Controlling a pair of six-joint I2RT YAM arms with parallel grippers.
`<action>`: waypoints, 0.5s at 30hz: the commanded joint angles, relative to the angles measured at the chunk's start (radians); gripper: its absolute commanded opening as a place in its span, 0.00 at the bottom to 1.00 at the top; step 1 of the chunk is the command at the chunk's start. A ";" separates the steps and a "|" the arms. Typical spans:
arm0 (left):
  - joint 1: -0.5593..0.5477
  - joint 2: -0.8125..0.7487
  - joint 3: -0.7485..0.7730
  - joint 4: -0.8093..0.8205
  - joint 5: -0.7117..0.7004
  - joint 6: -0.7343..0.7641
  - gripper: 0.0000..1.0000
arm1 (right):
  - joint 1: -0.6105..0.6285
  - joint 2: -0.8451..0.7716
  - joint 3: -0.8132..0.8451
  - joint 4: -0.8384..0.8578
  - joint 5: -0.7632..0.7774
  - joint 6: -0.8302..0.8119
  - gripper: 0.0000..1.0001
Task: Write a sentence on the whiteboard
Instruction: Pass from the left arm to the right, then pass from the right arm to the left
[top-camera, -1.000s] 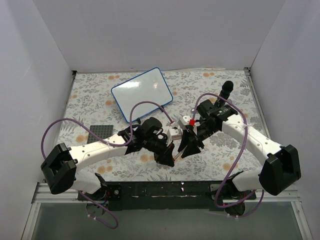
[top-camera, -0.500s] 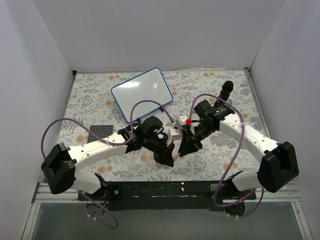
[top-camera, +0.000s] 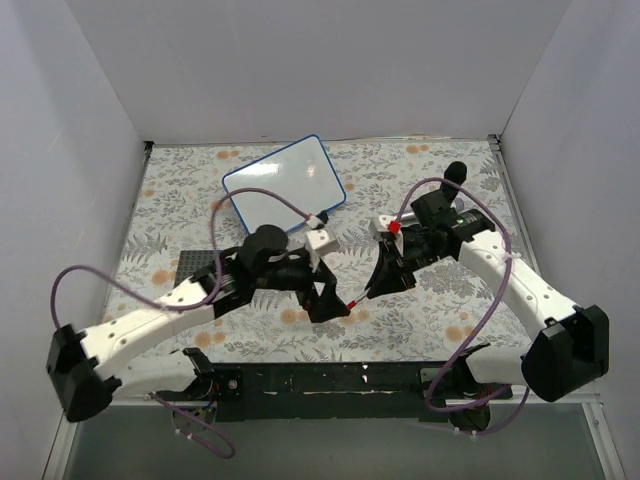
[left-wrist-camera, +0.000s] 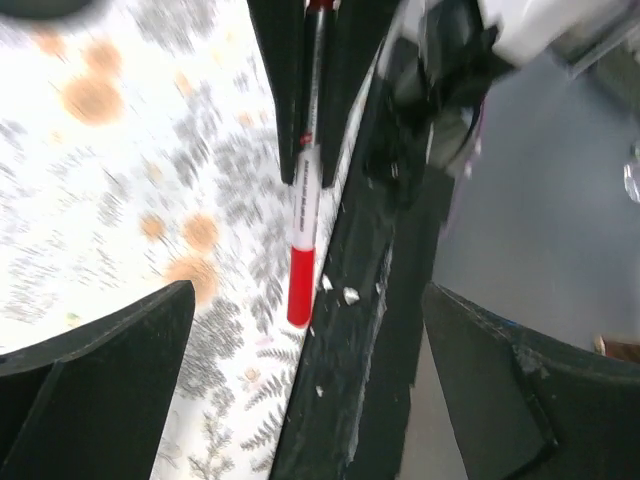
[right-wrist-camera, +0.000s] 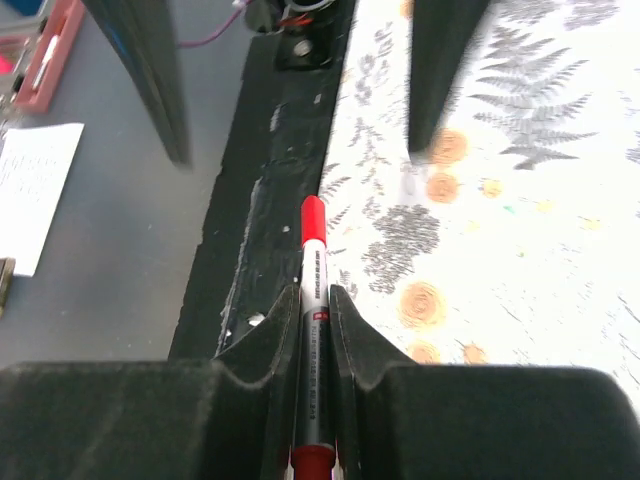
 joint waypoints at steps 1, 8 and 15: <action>0.019 -0.297 -0.097 0.272 -0.186 -0.180 0.98 | -0.101 -0.092 -0.006 0.113 -0.057 0.189 0.01; 0.022 -0.342 -0.271 0.484 -0.165 -0.225 0.98 | -0.161 -0.154 -0.032 0.218 -0.071 0.345 0.01; 0.021 -0.137 -0.128 0.411 -0.073 -0.075 0.93 | -0.161 -0.140 -0.025 0.245 -0.068 0.396 0.01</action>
